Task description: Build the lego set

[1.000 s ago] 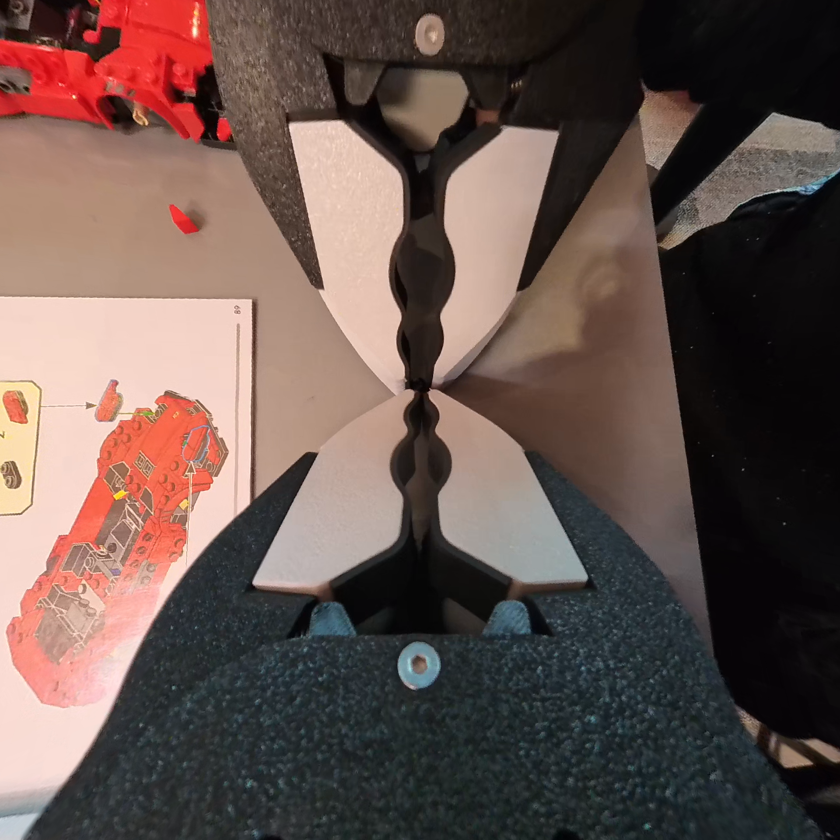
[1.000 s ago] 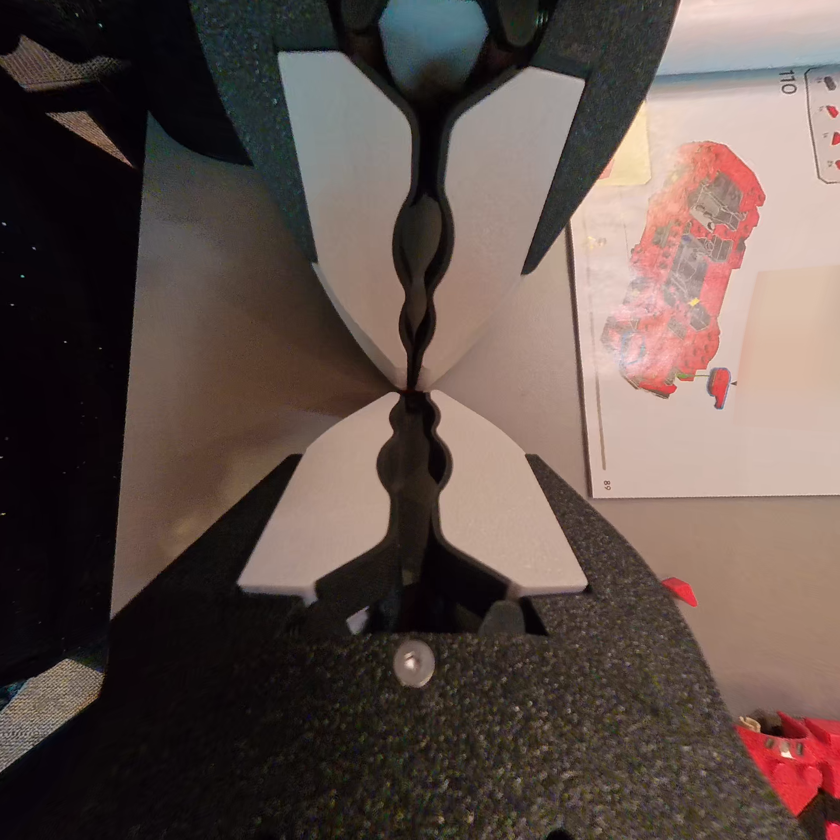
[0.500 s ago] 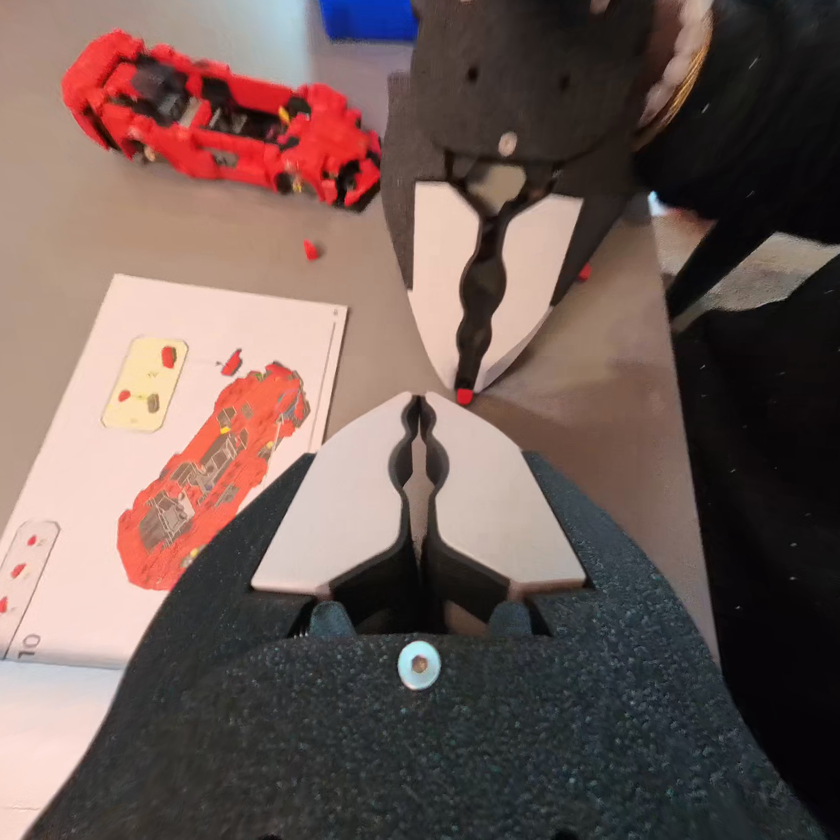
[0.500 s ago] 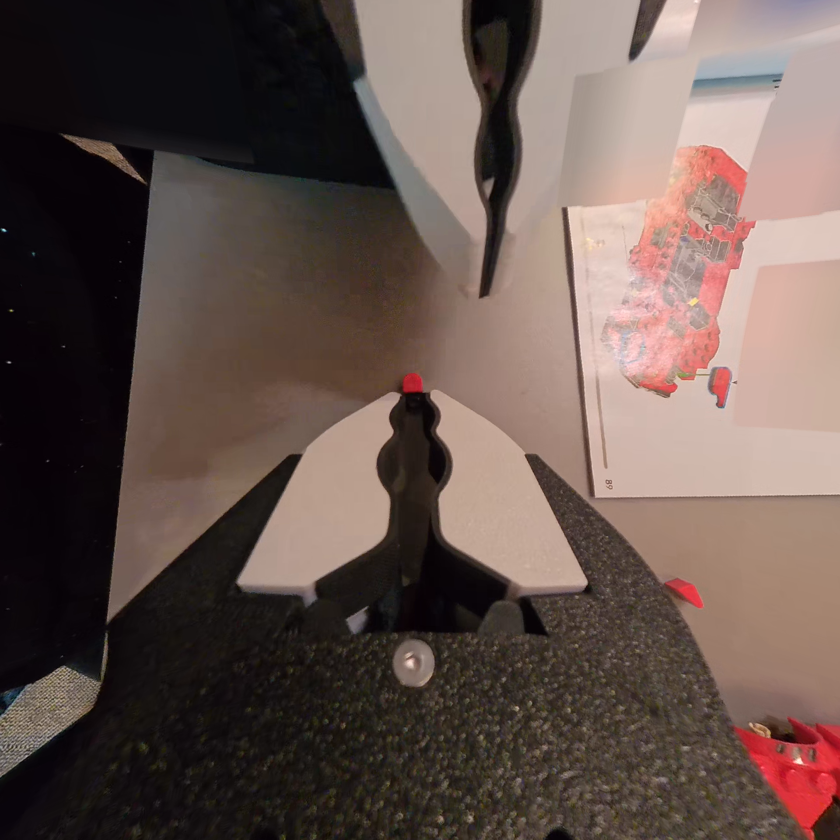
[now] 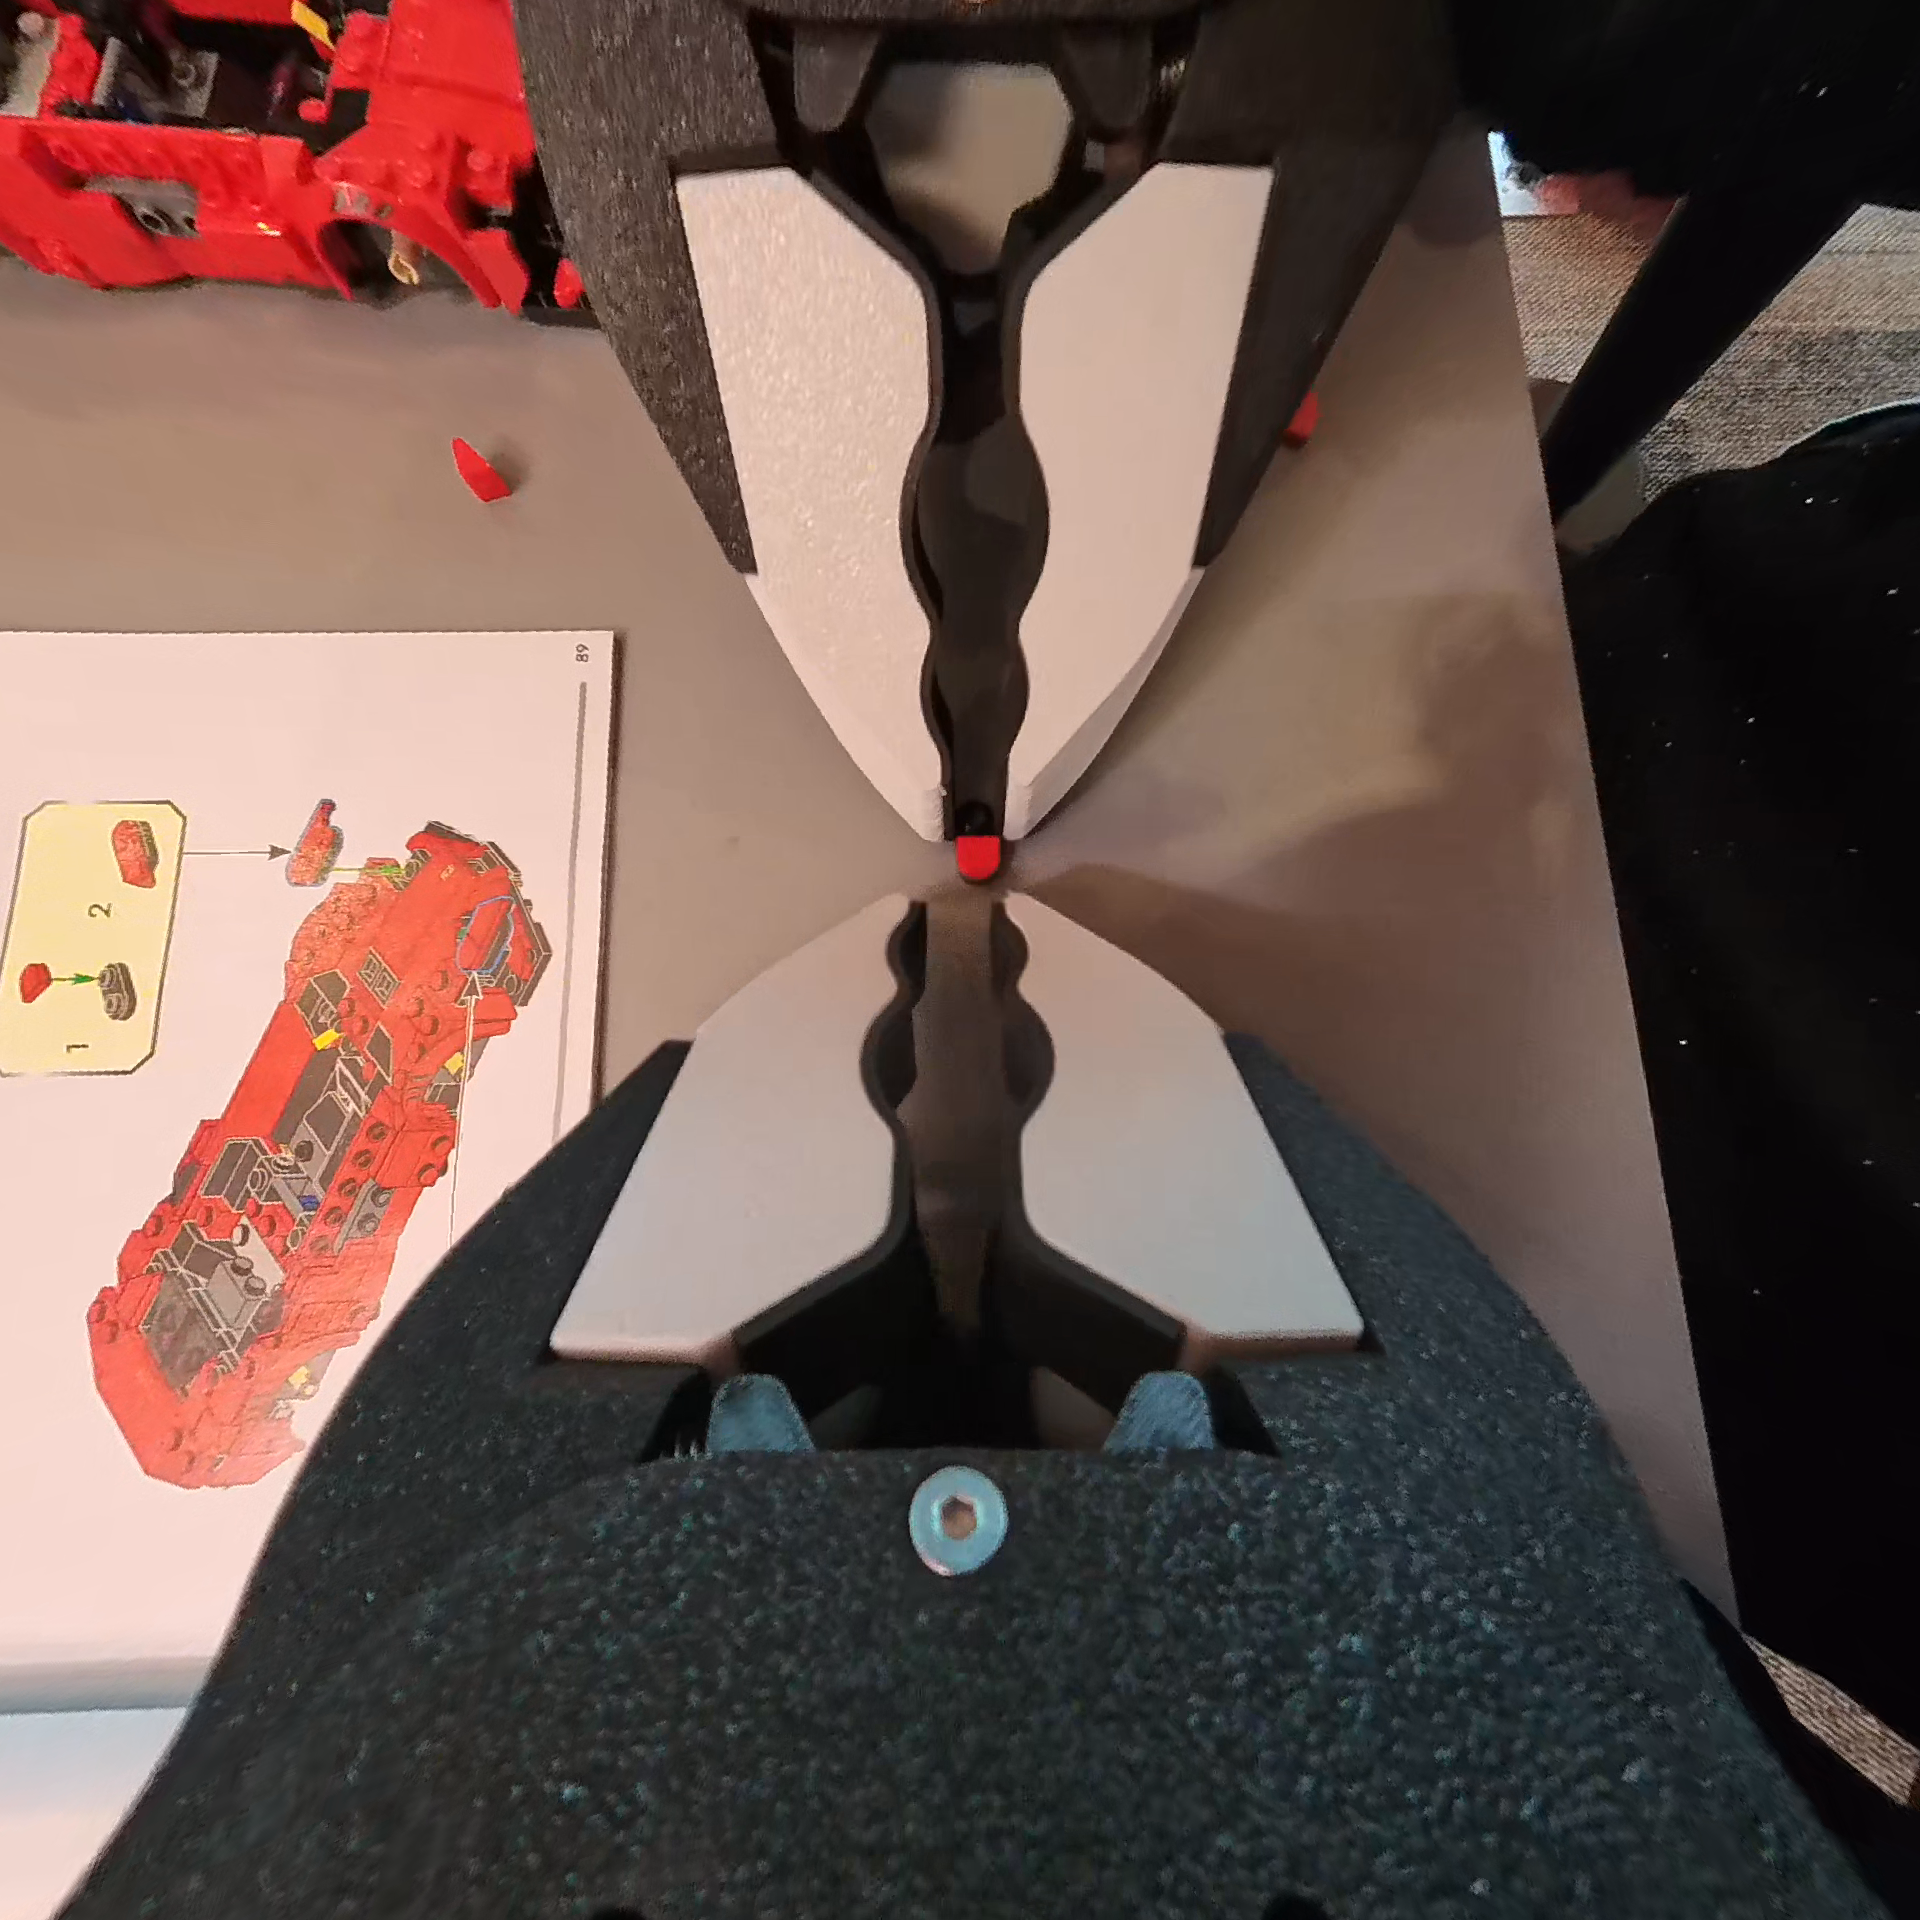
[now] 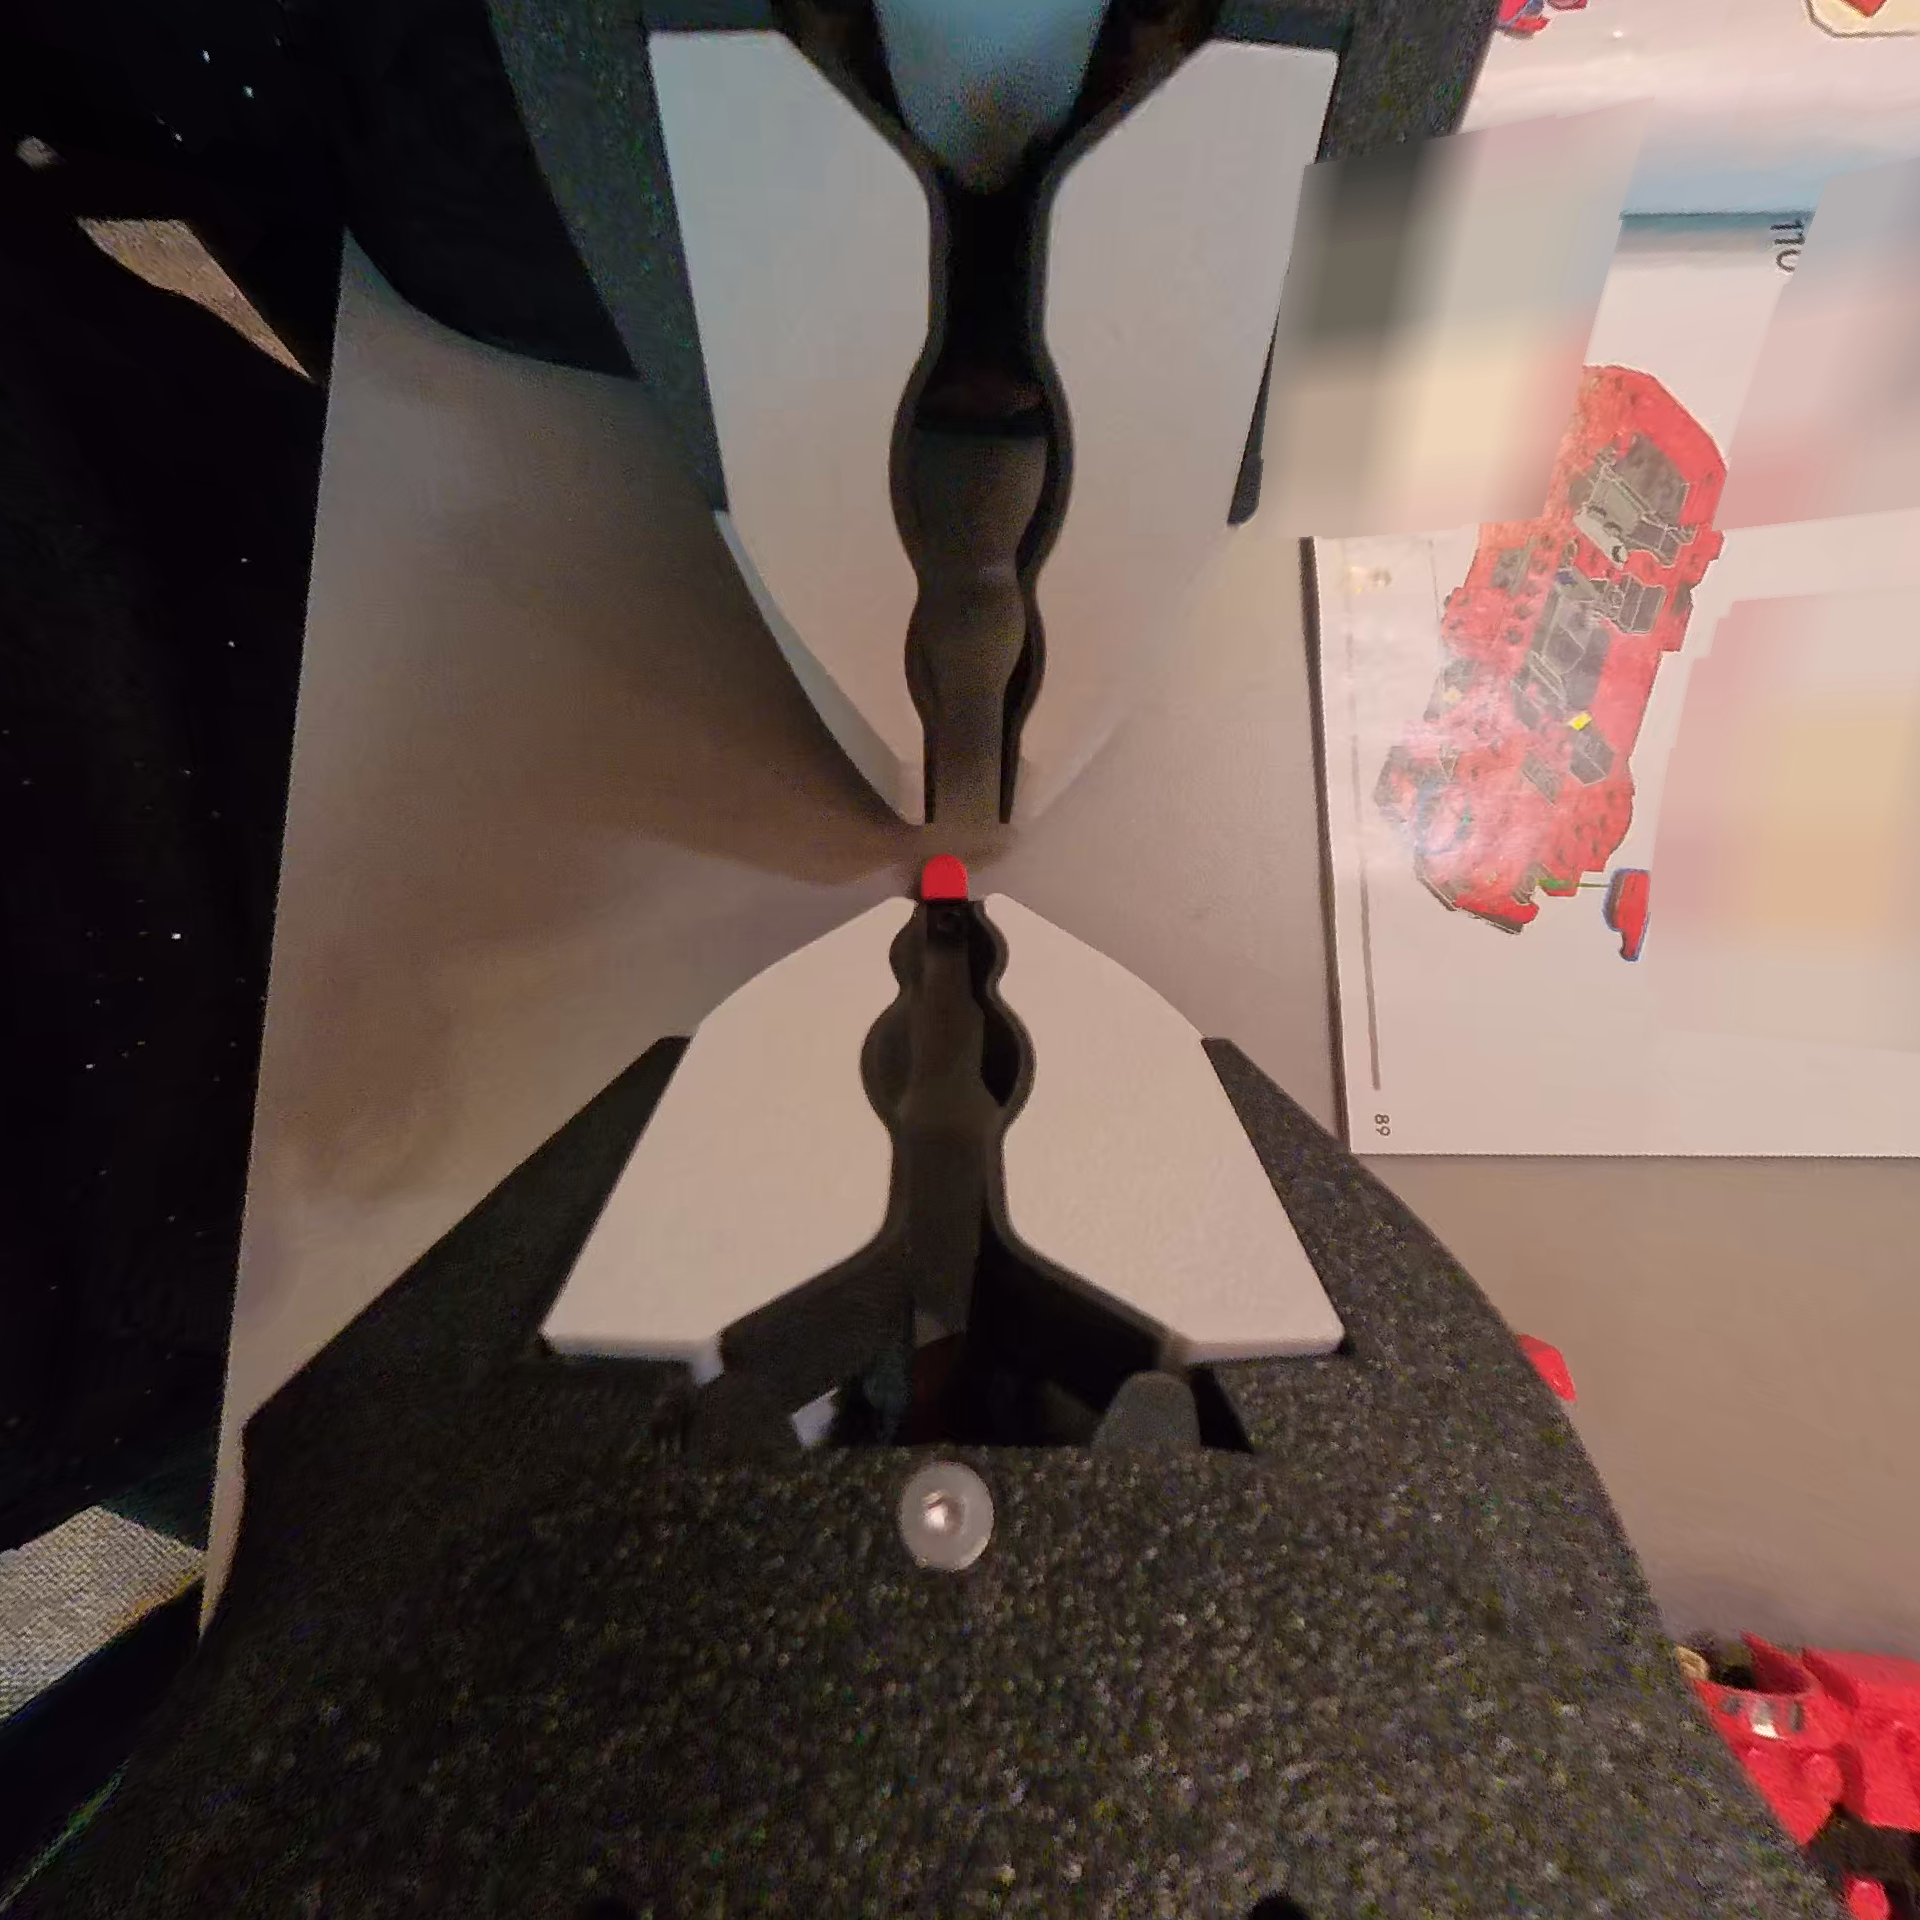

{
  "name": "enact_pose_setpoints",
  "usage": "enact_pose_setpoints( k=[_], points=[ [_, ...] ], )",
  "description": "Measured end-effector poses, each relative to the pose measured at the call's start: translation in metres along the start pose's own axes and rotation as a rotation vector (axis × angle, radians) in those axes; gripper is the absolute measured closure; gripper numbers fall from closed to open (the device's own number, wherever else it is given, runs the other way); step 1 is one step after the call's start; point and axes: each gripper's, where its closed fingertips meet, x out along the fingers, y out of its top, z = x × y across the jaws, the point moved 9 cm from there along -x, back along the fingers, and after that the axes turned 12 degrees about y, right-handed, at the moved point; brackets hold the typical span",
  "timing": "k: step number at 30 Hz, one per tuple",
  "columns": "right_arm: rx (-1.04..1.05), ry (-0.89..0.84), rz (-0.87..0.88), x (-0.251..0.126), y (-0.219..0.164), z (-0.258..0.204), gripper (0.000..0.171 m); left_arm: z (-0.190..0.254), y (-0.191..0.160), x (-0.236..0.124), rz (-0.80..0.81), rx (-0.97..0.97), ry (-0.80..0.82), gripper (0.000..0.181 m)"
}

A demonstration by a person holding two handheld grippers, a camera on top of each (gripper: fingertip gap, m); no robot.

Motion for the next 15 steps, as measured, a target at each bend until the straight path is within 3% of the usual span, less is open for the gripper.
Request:
enact_pose_setpoints(
  k=[6,15],
  points=[
    [-0.01,-0.009,-0.006,-0.004,0.0,-0.002,0.143,0.0,-0.001,0.0,0.006,-0.006,-0.024,0.166],
    [-0.016,-0.029,-0.019,-0.002,0.0,-0.001,0.14,0.005,-0.001,0.002,-0.004,0.057,0.002,0.167]
  ],
)
